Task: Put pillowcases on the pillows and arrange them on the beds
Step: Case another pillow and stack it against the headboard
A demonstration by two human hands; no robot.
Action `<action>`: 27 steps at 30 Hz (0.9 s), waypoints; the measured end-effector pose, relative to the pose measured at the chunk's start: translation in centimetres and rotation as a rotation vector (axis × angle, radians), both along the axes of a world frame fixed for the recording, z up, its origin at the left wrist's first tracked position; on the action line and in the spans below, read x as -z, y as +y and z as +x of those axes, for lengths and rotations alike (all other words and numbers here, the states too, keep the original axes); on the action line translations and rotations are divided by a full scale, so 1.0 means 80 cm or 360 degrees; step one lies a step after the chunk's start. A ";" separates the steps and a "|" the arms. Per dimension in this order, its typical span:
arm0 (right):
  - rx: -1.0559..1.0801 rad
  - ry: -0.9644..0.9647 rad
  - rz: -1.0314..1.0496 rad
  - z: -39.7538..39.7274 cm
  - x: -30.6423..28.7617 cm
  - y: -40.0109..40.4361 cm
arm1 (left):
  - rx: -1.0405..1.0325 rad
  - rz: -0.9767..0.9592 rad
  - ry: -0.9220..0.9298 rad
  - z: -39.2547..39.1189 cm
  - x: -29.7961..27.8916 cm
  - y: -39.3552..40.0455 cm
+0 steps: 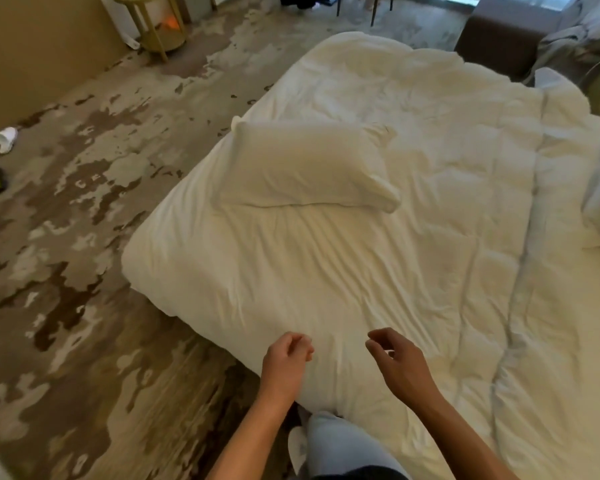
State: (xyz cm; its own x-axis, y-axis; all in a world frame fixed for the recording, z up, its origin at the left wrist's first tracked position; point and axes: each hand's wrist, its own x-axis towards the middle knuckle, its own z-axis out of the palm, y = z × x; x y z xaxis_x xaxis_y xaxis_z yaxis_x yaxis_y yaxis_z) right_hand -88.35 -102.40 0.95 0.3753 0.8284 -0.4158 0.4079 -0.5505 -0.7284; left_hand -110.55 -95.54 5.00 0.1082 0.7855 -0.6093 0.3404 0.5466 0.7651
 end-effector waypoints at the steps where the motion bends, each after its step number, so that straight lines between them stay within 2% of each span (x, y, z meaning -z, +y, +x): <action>1: -0.0001 -0.0019 -0.0016 0.004 0.006 0.010 | 0.0020 0.0027 -0.0012 0.007 -0.001 0.024; 8: 0.0054 -0.0003 -0.0140 0.021 0.050 0.119 | 0.0146 0.0205 -0.0017 0.044 -0.015 0.202; 19: 0.0035 0.0078 -0.0150 -0.006 0.052 0.398 | 0.0030 0.0017 0.0132 0.015 0.038 0.387; 23: -0.0038 -0.0014 -0.0106 -0.013 0.054 0.516 | -0.0002 -0.0032 0.0164 0.012 0.062 0.487; 27: -0.0167 -0.0257 -0.0111 -0.004 0.065 0.633 | 0.0014 0.0083 0.0252 0.028 0.086 0.621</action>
